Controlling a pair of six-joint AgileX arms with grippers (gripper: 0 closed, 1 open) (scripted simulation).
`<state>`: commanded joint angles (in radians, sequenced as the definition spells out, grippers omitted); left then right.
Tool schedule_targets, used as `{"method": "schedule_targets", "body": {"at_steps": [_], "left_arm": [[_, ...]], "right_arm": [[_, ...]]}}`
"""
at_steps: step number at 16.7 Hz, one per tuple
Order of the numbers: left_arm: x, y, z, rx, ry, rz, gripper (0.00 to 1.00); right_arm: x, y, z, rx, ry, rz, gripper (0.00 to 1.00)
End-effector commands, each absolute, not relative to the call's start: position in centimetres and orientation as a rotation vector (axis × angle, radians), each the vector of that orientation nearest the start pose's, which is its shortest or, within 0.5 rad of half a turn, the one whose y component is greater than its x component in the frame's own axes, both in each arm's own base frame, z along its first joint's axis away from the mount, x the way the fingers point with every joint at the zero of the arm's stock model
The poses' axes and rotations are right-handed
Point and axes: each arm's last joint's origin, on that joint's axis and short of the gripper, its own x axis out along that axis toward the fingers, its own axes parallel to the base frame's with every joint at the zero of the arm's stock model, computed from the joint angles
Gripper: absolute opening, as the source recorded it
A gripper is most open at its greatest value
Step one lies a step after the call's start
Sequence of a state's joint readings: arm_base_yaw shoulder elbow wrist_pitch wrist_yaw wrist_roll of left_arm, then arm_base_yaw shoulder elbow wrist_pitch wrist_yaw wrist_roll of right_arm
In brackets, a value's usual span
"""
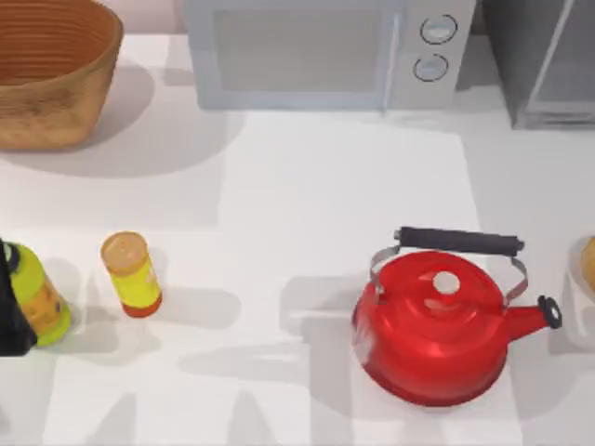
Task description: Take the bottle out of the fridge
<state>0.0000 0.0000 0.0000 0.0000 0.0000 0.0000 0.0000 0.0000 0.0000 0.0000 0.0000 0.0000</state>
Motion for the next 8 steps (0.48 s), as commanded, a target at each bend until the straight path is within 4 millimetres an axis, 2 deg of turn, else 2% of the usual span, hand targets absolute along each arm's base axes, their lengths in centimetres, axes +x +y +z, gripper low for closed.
{"method": "schedule_targets", "body": {"at_steps": [4, 8], "left_arm": [[10.6, -0.1, 16.0, 0.000, 0.000, 0.000, 1.00], [10.6, -0.1, 16.0, 0.000, 0.000, 0.000, 1.00]], "right_arm": [[10.7, -0.2, 16.2, -0.001, -0.006, 0.001, 1.00], [11.8, -0.8, 17.4, -0.007, -0.035, 0.003, 1.00]]}}
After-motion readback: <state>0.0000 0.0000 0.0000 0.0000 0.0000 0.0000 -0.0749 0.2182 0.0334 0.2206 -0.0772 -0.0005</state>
